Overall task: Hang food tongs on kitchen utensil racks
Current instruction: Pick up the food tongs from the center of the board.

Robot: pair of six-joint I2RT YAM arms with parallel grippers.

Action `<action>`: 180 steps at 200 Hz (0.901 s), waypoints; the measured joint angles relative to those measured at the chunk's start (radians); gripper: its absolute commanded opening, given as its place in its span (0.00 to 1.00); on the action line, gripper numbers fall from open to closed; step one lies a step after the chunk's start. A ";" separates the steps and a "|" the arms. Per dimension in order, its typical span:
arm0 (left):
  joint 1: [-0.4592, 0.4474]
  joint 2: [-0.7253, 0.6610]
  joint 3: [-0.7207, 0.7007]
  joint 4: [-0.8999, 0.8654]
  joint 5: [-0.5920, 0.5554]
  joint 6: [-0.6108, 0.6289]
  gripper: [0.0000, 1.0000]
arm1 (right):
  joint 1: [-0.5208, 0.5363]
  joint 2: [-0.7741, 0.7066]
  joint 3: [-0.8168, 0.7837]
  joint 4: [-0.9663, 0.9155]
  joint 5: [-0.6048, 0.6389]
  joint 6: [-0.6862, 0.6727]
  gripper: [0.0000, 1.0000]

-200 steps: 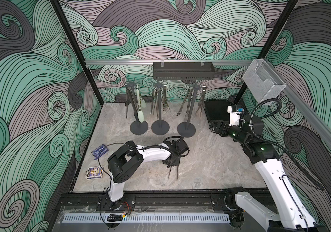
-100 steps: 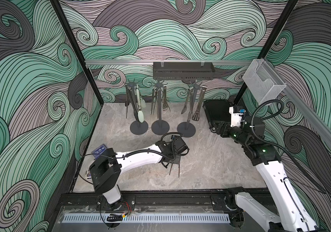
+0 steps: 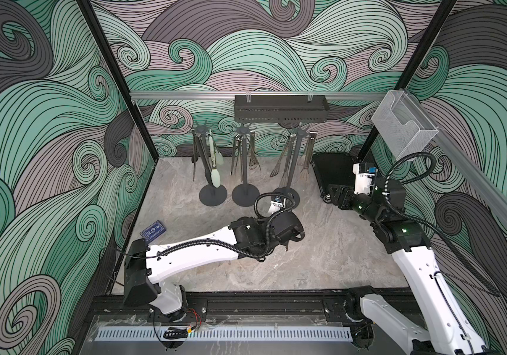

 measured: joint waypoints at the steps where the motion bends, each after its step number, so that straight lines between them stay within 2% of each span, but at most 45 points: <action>1: -0.002 0.000 0.002 0.001 -0.005 0.004 0.00 | 0.000 0.000 0.000 0.000 0.000 0.000 0.63; 28: -0.007 0.000 0.012 0.077 -0.106 0.086 0.00 | 0.000 -0.005 -0.012 -0.005 0.010 0.000 0.63; 60: -0.007 0.000 0.012 0.160 -0.172 0.166 0.00 | 0.000 -0.005 -0.013 -0.008 0.017 0.000 0.63; 122: -0.007 -0.058 -0.045 0.235 -0.207 0.210 0.00 | 0.000 -0.005 -0.013 -0.008 0.004 -0.001 0.63; 180: -0.007 -0.196 -0.130 0.334 -0.193 0.246 0.00 | 0.000 0.006 0.012 -0.026 -0.127 -0.003 0.64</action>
